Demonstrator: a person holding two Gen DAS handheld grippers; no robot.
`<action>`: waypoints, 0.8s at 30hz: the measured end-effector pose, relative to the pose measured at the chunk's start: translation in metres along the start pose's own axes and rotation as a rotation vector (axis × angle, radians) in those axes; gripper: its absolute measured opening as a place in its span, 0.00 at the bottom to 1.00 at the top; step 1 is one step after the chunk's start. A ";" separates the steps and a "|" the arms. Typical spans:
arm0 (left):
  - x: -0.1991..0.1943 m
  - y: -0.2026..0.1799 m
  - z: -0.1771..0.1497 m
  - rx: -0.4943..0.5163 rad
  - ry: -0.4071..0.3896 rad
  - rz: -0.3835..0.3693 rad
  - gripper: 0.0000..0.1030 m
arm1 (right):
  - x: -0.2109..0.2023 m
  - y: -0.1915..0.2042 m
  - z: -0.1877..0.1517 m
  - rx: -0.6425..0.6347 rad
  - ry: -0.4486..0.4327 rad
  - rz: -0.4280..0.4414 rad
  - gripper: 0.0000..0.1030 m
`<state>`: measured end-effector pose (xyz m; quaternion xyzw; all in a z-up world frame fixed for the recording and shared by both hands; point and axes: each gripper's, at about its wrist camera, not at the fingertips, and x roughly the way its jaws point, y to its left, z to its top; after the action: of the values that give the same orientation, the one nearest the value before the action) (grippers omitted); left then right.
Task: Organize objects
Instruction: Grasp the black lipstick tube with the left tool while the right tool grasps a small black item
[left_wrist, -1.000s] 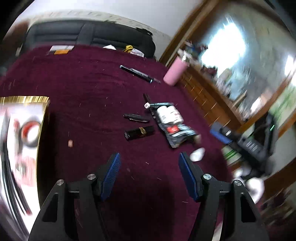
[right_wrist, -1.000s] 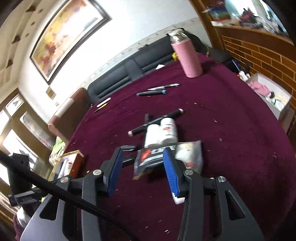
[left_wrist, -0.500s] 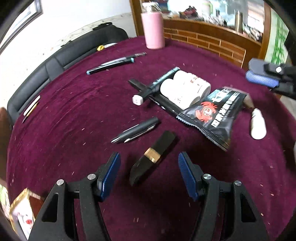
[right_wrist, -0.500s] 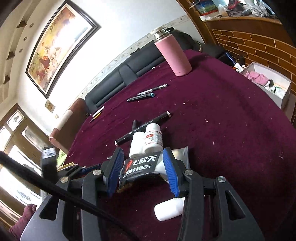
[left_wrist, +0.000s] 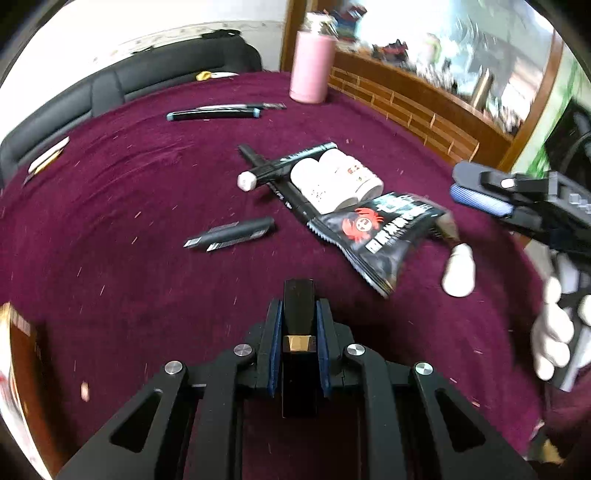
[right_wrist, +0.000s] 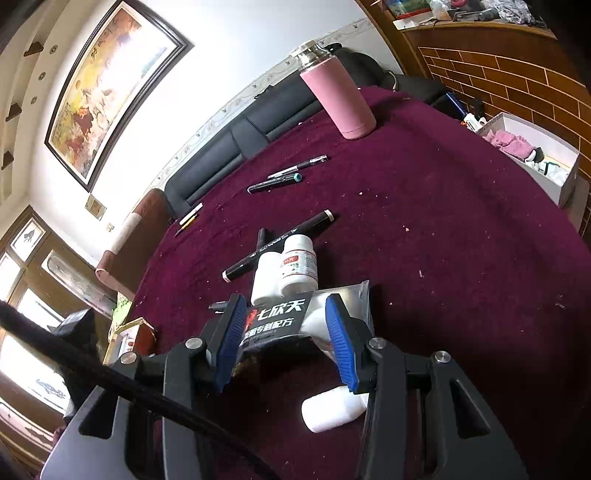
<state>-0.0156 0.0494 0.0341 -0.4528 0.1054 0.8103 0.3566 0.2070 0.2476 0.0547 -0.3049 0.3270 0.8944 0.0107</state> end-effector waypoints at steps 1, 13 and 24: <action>-0.007 0.002 -0.004 -0.022 -0.012 -0.008 0.13 | 0.001 0.004 0.001 -0.014 0.011 0.006 0.42; -0.093 0.026 -0.069 -0.255 -0.183 -0.117 0.13 | 0.151 0.124 0.002 -0.499 0.415 -0.056 0.42; -0.132 0.060 -0.110 -0.356 -0.268 -0.136 0.13 | 0.191 0.129 -0.008 -0.690 0.502 -0.283 0.33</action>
<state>0.0606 -0.1116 0.0693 -0.4028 -0.1182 0.8433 0.3356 0.0276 0.1070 0.0188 -0.5401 -0.0428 0.8391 -0.0489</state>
